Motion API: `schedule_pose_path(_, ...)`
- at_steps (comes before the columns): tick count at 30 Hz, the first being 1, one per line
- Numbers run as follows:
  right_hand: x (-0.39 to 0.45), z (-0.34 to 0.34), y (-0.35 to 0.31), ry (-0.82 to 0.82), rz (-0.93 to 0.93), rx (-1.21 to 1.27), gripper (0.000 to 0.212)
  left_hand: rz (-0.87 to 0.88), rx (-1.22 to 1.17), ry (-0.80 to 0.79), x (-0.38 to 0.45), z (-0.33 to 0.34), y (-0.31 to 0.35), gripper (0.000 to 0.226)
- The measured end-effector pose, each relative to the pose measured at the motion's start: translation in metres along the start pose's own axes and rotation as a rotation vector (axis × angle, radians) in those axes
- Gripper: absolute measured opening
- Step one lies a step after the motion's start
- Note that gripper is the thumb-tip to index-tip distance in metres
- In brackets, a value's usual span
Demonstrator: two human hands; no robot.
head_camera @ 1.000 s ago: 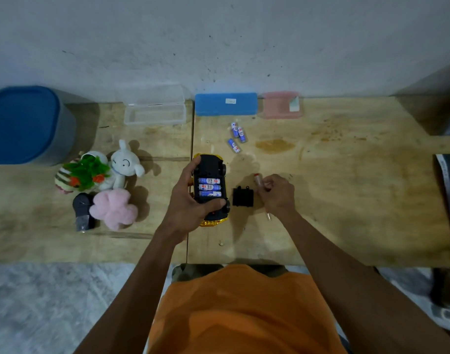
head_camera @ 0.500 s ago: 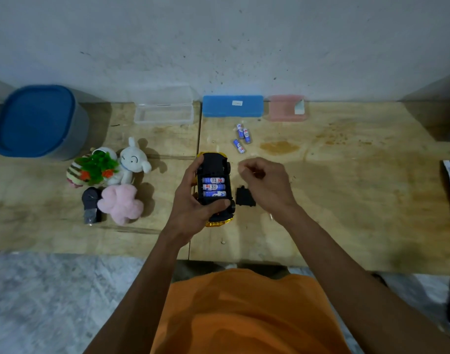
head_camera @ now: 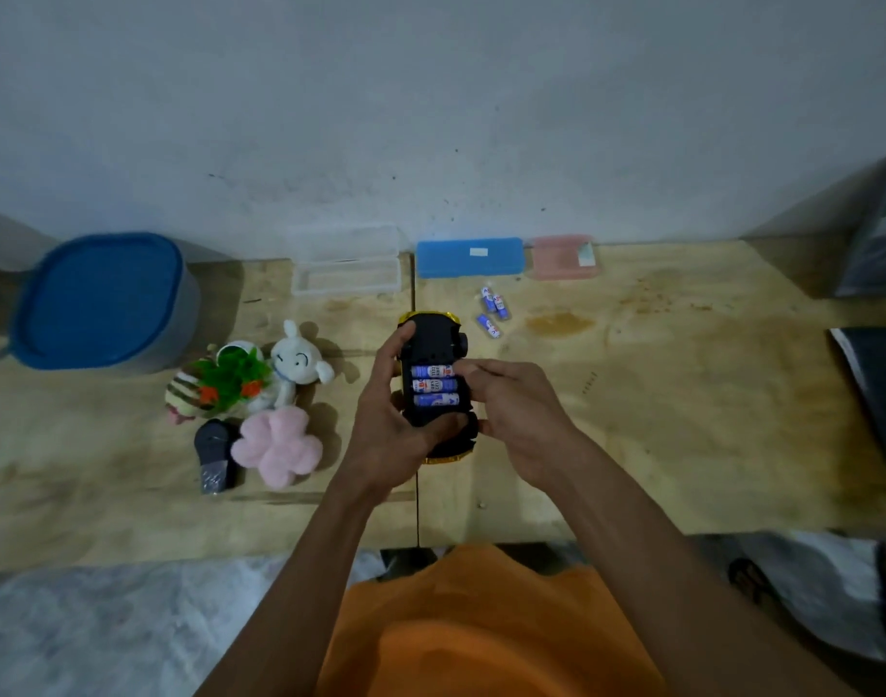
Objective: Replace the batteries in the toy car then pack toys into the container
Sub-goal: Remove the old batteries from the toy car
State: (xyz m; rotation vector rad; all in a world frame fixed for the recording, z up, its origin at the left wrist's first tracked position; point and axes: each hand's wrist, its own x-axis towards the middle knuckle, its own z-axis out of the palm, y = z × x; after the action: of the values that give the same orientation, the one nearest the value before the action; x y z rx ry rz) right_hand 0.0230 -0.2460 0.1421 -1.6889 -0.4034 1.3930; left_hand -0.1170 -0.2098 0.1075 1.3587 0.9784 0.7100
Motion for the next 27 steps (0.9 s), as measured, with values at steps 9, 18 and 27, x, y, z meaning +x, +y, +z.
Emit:
schedule_pose_path(9,-0.023,0.046,0.024,0.096,-0.033,0.147,0.014,-0.020,-0.064,-0.033,-0.020,-0.041,-0.006,0.101)
schedule_pose_path(18,-0.024,0.068,0.034,0.206,-0.166,0.036,0.009,-0.014,-0.122,-0.046,-0.023,-0.057,-0.006,0.100)
schedule_pose_path(27,-0.002,0.048,0.007,0.272,-0.441,-0.238,0.011,-0.026,-0.182,-0.041,-0.001,-0.033,-0.001,0.098)
